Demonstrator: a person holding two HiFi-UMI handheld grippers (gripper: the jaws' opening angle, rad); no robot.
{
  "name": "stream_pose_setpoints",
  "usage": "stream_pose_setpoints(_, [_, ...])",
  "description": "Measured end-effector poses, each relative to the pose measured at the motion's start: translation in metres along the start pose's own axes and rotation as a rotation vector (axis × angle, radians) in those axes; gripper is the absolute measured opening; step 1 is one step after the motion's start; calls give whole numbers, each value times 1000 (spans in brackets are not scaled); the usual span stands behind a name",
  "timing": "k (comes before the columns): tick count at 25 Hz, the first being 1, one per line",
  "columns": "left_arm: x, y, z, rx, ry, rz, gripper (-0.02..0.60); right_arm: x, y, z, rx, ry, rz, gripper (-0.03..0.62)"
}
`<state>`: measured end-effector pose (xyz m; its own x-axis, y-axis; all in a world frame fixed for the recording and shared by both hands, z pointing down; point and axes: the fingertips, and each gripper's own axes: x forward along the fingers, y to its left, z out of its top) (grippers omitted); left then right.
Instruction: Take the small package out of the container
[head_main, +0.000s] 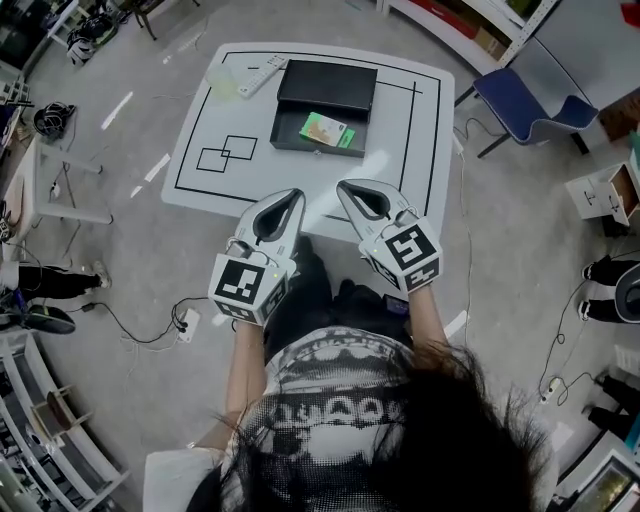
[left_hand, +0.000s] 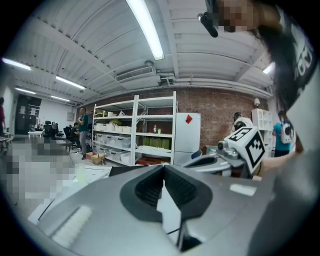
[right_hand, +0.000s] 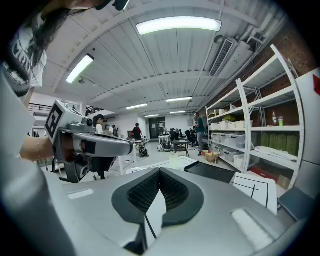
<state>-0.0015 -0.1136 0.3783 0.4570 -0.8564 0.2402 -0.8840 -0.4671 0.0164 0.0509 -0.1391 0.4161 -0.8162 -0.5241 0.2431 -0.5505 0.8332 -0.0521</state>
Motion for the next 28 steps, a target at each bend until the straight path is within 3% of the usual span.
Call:
stream_pose_setpoints(14, [54, 106, 4, -31, 5, -111, 0, 113, -43, 10, 26, 90, -83, -2])
stream_pose_setpoints(28, [93, 175, -9, -54, 53, -221, 0, 192, -91, -28, 29, 267, -154, 10])
